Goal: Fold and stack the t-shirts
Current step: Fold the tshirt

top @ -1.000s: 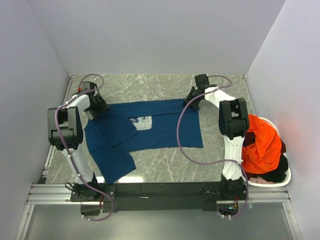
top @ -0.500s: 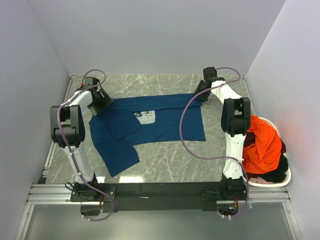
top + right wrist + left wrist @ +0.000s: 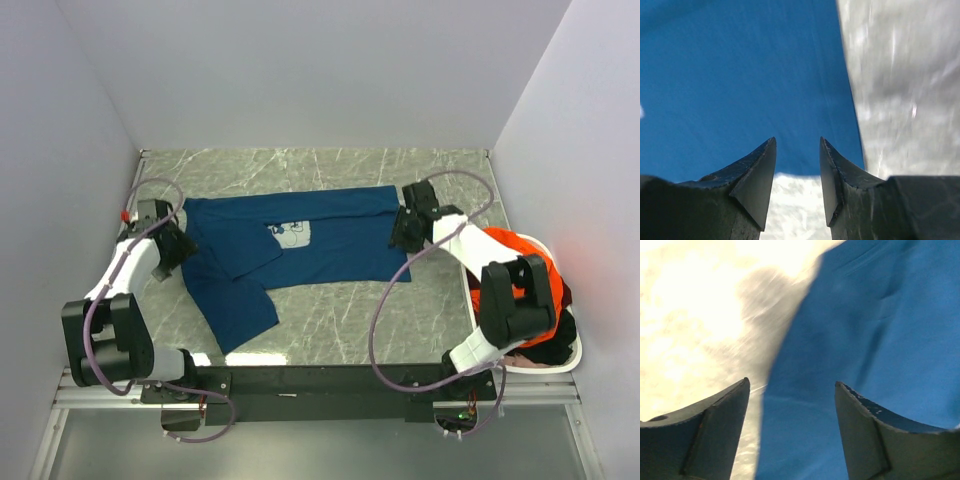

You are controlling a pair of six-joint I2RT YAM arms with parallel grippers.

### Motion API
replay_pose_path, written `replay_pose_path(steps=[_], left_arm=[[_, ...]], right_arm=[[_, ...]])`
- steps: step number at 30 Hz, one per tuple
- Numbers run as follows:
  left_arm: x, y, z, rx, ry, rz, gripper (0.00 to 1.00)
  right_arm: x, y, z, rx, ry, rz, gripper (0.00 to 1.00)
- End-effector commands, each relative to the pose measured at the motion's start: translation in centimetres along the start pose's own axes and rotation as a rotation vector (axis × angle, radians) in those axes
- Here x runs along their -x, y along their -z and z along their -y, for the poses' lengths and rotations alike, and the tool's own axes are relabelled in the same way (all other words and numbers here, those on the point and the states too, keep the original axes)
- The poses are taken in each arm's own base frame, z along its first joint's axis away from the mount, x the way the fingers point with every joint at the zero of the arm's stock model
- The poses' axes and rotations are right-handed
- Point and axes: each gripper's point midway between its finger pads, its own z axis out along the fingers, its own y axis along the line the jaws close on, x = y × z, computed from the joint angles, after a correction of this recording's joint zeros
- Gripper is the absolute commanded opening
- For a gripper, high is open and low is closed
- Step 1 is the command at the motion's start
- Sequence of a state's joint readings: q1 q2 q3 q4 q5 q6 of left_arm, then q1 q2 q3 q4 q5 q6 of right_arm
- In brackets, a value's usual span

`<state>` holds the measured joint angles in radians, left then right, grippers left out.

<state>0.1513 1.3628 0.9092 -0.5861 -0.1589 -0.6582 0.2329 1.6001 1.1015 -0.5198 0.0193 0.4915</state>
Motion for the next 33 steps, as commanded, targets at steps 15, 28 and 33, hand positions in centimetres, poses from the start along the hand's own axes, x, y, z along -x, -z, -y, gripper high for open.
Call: replay_pose_path(steps=[15,28,33], left_arm=[[-5.0,-3.5,-3.6,0.085,-0.031,-0.146,0.56],[-7.7,-4.0,-4.1,0.099,-0.046,-0.229,0.51],[-8.2,-4.3,-4.0,0.109,-0.058,-0.242,0.35]], right_arm=[[-4.0,0.9,2.7,-0.013,0.037,0.051,0.47],[-4.5,0.5,3.6,-0.057,0.048,0.034,0.47],[-5.0,0.7,4.2,-0.077,0.05,0.029,0.47]])
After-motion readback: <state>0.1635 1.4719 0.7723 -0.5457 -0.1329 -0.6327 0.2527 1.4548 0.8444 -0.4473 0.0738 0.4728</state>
